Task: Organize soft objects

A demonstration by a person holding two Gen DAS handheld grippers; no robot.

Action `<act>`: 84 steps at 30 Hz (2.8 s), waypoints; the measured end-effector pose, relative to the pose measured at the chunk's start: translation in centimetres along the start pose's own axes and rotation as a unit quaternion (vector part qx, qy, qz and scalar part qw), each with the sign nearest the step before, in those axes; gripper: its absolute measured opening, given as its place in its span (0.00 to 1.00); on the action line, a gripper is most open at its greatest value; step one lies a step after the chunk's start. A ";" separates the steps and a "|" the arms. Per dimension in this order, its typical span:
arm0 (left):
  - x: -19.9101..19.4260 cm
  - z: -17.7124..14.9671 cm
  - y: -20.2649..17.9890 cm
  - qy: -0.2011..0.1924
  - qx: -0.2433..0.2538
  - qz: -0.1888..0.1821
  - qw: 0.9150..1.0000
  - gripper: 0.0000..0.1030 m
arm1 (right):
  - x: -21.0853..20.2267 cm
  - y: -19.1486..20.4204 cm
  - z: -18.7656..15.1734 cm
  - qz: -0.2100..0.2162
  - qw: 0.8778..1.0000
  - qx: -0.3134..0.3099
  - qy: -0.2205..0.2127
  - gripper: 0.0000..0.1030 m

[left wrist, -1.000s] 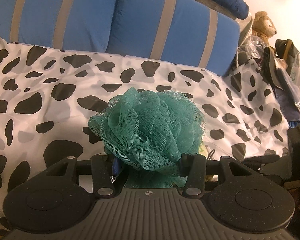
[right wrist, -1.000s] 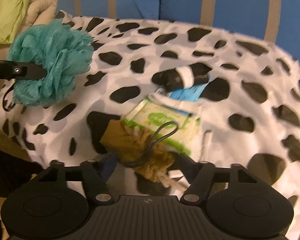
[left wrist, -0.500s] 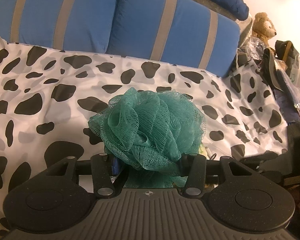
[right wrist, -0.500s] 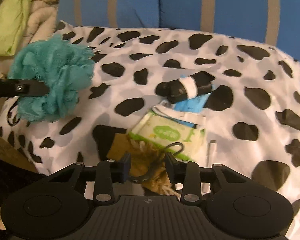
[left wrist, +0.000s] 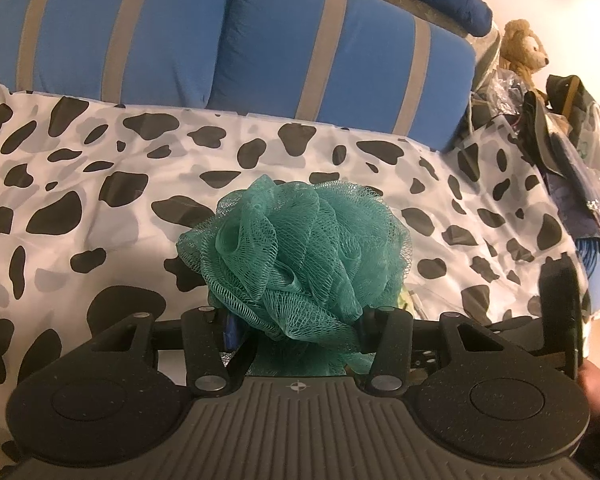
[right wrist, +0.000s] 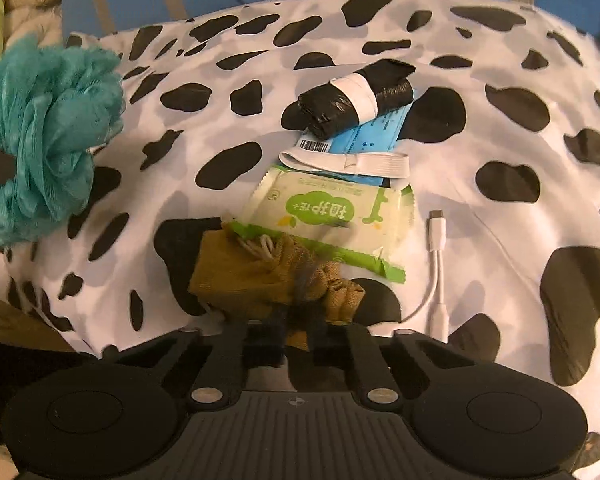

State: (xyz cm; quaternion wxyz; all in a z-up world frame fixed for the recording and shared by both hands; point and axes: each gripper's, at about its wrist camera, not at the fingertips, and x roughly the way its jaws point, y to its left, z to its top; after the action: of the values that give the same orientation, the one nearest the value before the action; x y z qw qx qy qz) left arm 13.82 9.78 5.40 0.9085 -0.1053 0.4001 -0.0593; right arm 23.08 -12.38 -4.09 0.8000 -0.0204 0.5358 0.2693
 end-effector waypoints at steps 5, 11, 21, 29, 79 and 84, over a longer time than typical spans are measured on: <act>-0.3 0.1 0.1 -0.008 0.000 -0.001 1.000 0.47 | -2.1 0.2 0.2 0.007 0.999 -0.009 -0.037 0.04; -0.4 0.1 0.1 -0.010 0.001 0.000 1.000 0.47 | -5.6 0.4 0.5 0.029 0.995 -0.007 -0.091 0.04; -0.9 0.1 0.0 -0.018 0.009 -0.006 1.000 0.47 | -10.8 -0.2 -0.2 0.055 0.986 0.000 -0.156 0.04; -1.4 -1.1 -1.6 -0.024 0.037 -0.011 0.999 0.47 | -14.2 -1.5 -2.3 0.066 0.982 0.017 -0.175 0.04; -2.4 -14.0 -7.2 0.201 0.077 -0.030 0.976 0.81 | -11.2 3.9 -12.3 0.023 0.993 -0.102 0.057 0.50; -2.3 -13.8 -7.0 0.201 0.068 -0.022 0.977 0.81 | -11.4 4.1 -12.2 0.007 0.993 -0.111 0.049 0.90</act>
State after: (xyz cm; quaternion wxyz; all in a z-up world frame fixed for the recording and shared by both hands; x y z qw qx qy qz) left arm 1.91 1.41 -0.34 0.8128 -0.0377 0.5674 -0.1263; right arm 7.71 -17.50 1.67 0.7639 -0.1188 0.5410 0.3313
